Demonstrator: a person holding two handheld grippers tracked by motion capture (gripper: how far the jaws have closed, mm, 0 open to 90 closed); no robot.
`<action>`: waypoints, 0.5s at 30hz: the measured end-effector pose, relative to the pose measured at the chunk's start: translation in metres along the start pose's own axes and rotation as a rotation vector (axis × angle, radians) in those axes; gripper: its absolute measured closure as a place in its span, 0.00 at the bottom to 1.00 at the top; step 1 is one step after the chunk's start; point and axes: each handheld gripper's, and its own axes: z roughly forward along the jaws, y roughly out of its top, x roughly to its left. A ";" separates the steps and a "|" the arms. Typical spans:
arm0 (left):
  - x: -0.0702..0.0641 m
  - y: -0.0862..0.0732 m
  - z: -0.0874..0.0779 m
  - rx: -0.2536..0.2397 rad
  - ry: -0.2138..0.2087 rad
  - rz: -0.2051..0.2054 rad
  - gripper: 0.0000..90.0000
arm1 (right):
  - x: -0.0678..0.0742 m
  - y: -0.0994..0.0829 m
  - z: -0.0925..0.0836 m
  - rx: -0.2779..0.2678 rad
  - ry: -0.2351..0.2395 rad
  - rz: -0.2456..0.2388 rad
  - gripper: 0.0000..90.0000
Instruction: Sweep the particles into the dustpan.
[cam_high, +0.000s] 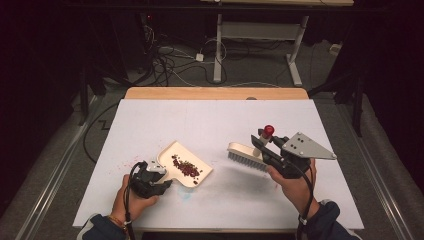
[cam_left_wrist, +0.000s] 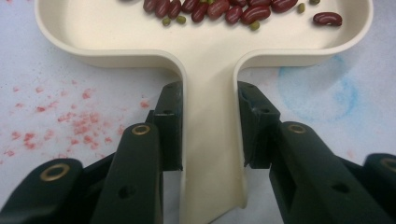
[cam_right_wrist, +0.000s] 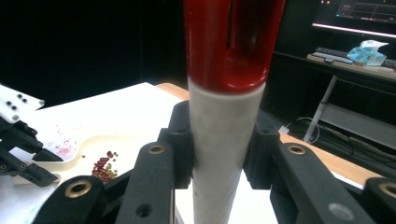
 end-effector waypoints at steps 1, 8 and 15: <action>0.000 0.000 0.000 0.002 0.002 0.001 0.71 | -0.001 0.000 0.000 0.001 0.000 0.002 0.78; 0.000 0.000 -0.001 -0.012 0.024 -0.006 0.71 | -0.002 -0.001 0.001 0.010 0.000 -0.004 0.78; 0.005 -0.002 -0.004 -0.008 0.029 -0.042 0.71 | 0.001 -0.004 0.005 0.019 0.005 -0.014 0.78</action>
